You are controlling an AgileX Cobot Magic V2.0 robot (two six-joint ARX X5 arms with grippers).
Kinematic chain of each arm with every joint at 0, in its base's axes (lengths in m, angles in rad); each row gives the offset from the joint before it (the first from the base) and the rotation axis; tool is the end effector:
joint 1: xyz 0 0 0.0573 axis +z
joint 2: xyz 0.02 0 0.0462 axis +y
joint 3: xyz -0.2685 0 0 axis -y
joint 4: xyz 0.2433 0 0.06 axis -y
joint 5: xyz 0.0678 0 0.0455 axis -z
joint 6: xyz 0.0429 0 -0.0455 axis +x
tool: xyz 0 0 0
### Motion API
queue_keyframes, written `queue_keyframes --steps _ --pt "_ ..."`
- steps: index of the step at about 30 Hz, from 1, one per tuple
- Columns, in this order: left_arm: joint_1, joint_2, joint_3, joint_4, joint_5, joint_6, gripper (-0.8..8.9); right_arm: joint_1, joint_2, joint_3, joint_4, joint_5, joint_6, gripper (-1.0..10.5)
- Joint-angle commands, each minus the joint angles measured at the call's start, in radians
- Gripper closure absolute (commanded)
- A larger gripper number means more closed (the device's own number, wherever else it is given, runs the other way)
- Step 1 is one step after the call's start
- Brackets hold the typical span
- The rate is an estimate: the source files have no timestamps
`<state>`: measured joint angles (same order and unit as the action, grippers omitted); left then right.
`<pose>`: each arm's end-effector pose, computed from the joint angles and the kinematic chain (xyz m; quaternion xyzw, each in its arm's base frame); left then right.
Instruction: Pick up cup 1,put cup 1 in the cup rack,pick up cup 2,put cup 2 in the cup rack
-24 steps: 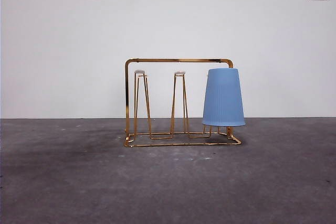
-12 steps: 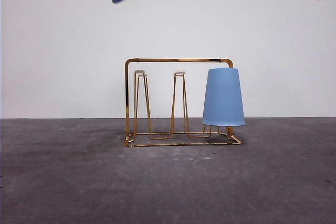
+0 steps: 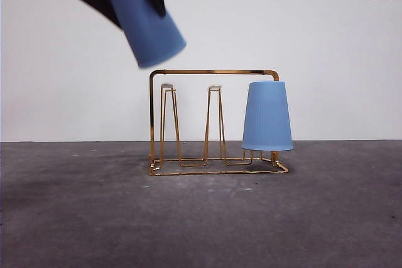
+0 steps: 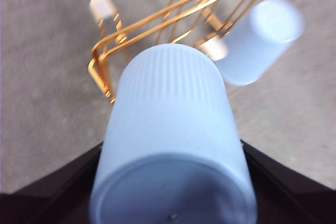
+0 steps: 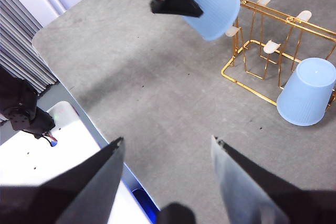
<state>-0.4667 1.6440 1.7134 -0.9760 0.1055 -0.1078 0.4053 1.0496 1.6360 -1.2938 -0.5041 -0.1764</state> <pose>0.3072 -0.1598 0.3610 0.0321 0.4439 -0.2301 0.8654 0.1167 0.0726 0.4525 -0.0572 0.3083 0.4409 0.8410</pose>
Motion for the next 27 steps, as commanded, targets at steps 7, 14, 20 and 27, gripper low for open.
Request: queue_keyframes --steps 7,14,20,27 --pt "0.025 0.068 0.005 0.027 -0.001 0.012 8.22 -0.001 0.000 -0.003 -0.001 -0.001 -0.015 6.7" --pt "0.025 0.111 0.005 0.047 -0.001 0.012 8.22 -0.001 0.000 -0.003 -0.001 -0.001 -0.015 6.7" --pt "0.025 0.159 0.005 0.054 -0.001 0.009 8.22 -0.001 0.000 -0.003 -0.018 -0.001 -0.018 6.7" --pt "0.025 0.190 0.005 0.091 -0.001 0.003 8.22 -0.001 0.000 -0.003 -0.019 -0.004 -0.018 6.7"
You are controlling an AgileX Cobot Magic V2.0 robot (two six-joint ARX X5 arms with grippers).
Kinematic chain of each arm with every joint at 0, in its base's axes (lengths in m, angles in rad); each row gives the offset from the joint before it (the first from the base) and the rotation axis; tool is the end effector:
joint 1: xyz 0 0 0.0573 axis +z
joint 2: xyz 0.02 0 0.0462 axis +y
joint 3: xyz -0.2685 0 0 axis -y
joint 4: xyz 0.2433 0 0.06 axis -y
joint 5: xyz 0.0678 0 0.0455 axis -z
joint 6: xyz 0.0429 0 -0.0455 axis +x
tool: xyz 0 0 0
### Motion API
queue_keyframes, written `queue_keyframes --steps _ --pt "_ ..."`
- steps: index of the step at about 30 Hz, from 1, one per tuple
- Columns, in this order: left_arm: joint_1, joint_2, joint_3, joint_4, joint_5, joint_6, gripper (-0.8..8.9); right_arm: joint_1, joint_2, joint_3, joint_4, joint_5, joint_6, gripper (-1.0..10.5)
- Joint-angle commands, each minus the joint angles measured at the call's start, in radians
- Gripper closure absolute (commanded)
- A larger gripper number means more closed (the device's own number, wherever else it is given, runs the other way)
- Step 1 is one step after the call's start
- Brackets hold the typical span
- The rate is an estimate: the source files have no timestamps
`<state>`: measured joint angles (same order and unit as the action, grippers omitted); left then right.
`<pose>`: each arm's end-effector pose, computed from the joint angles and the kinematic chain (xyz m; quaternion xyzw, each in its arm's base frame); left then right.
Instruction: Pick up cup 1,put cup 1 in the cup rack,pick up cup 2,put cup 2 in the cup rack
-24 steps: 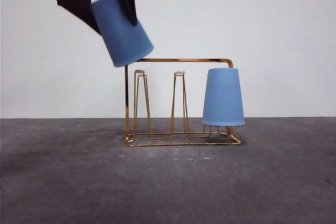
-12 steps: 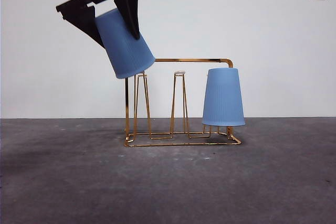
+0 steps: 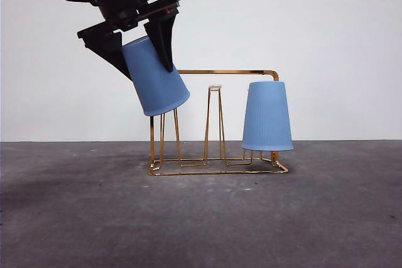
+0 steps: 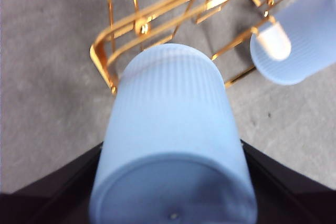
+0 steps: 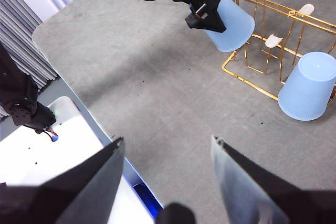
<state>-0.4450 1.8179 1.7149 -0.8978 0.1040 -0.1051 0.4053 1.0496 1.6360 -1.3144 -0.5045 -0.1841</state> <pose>0.3532 -0.1734 0.3055 0.0369 0.4847 -0.2127 0.8477 0.1153 0.0721 0.4509 -0.0596 0.3163 0.4415 0.8375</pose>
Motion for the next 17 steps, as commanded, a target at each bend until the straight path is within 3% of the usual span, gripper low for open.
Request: queue_keyframes --steps 1,17 --pt "0.003 0.019 0.003 0.018 0.000 0.000 8.22 -0.001 0.000 -0.003 0.002 -0.004 -0.011 6.7" --pt "0.003 0.107 0.003 0.070 0.001 -0.053 8.22 0.000 0.000 -0.004 -0.008 -0.004 -0.011 6.7"
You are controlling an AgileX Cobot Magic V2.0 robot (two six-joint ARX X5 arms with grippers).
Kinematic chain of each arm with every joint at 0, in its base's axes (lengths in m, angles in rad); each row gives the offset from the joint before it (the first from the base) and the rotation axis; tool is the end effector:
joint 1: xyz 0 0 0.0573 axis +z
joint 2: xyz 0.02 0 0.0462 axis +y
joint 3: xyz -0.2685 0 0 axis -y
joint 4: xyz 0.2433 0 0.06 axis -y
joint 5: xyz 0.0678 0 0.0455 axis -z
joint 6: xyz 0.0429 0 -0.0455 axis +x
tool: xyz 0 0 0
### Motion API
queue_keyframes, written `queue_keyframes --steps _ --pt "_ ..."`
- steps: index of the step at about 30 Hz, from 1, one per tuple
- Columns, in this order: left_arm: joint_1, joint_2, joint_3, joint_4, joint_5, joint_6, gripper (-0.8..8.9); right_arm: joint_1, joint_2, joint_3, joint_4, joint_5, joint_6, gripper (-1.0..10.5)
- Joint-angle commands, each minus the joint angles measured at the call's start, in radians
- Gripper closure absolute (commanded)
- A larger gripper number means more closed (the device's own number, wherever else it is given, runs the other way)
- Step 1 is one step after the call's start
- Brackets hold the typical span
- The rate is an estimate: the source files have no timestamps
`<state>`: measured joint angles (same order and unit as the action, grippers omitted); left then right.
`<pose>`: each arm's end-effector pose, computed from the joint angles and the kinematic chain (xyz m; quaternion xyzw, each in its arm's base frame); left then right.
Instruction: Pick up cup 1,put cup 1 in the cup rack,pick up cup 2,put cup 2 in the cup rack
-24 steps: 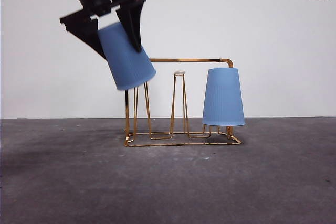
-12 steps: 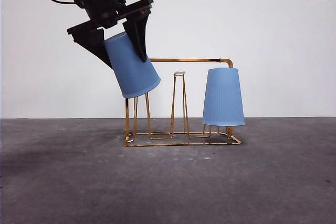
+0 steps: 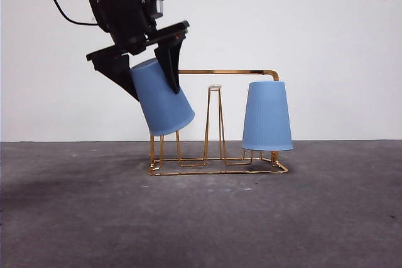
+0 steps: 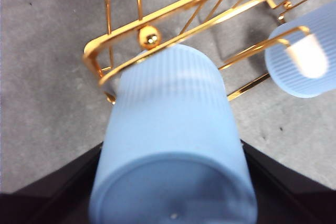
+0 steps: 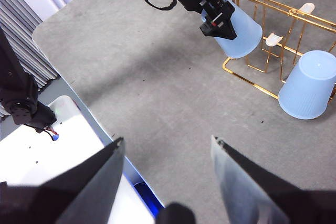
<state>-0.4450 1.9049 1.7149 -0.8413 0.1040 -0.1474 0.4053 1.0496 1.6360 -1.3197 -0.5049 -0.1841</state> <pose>0.3727 -0.1827 0.2753 0.0218 0.5020 -0.1994 0.8413 0.1150 0.0719 0.4504 -0.0593 0.3188 0.4415 0.8366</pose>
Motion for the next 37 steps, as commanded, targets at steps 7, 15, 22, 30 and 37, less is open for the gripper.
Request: queue_keyframes --steps 7,15,22,30,37 --pt "0.003 0.060 0.003 0.029 0.004 -0.032 8.22 0.000 0.000 -0.005 -0.006 -0.005 -0.019 6.7" --pt "0.003 0.094 0.003 0.037 0.003 -0.035 8.22 0.000 0.000 -0.005 -0.012 -0.004 -0.026 6.7" --pt "-0.001 0.108 0.003 0.067 0.004 -0.035 8.16 0.000 0.001 -0.005 -0.013 -0.004 -0.027 6.7" --pt "-0.004 0.108 0.003 0.066 0.010 -0.036 5.21 0.000 0.000 -0.005 -0.017 -0.004 -0.027 6.7" --pt "-0.003 0.107 0.003 0.064 0.087 -0.035 4.28 0.000 0.000 -0.005 -0.017 -0.004 -0.029 6.7"
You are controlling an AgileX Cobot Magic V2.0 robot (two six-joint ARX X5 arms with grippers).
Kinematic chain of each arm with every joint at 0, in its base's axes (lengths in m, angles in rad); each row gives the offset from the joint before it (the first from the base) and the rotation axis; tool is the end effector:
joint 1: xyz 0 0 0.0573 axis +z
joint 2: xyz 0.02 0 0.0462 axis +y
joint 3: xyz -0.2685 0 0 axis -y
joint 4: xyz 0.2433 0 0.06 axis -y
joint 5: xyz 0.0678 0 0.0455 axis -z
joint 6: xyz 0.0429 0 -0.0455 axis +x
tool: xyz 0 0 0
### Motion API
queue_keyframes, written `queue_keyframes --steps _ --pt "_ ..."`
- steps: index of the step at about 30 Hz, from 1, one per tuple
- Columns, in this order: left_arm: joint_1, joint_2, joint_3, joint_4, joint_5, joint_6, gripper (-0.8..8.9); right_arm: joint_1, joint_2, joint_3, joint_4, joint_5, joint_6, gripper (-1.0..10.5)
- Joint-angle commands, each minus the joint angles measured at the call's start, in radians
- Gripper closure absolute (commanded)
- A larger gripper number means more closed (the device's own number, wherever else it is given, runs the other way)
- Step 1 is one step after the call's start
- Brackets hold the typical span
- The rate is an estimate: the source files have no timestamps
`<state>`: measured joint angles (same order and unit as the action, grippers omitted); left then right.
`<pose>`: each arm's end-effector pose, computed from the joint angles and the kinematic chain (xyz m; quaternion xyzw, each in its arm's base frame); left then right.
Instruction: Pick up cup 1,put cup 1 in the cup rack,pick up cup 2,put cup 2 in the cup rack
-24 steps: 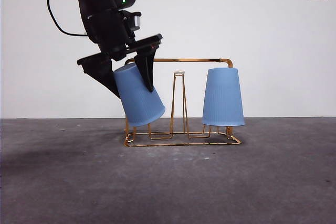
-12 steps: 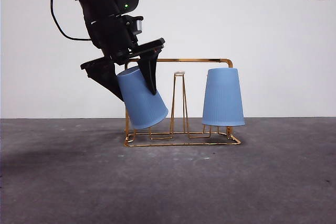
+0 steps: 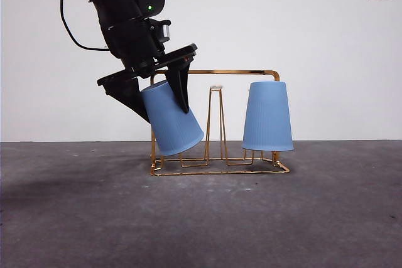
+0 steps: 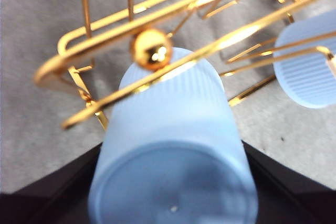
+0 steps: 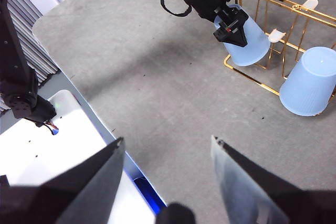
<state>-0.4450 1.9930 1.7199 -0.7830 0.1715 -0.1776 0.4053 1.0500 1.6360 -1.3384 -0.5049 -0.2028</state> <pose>0.3892 -0.1937 0.2448 -0.0046 0.5204 -0.2168 0.8259 0.1139 0.0714 0.4490 -0.0664 0.3237 0.4439 0.8330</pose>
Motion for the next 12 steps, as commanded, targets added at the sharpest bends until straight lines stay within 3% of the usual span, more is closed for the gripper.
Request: queue_keyframes --steps 1,4,7,12 --pt "-0.003 0.019 -0.002 0.005 0.019 -0.005 4.28 0.000 0.000 -0.005 0.002 -0.004 -0.010 6.7" --pt "-0.003 0.019 -0.002 -0.002 0.019 -0.005 4.24 0.000 0.000 -0.005 0.000 -0.004 -0.010 6.7" --pt "-0.003 0.018 -0.002 -0.023 0.019 -0.003 3.15 0.000 0.000 -0.005 -0.001 -0.004 -0.010 6.7" --pt "0.000 0.010 -0.002 -0.051 0.018 0.006 3.08 0.000 0.000 -0.005 -0.001 -0.004 -0.010 6.7"
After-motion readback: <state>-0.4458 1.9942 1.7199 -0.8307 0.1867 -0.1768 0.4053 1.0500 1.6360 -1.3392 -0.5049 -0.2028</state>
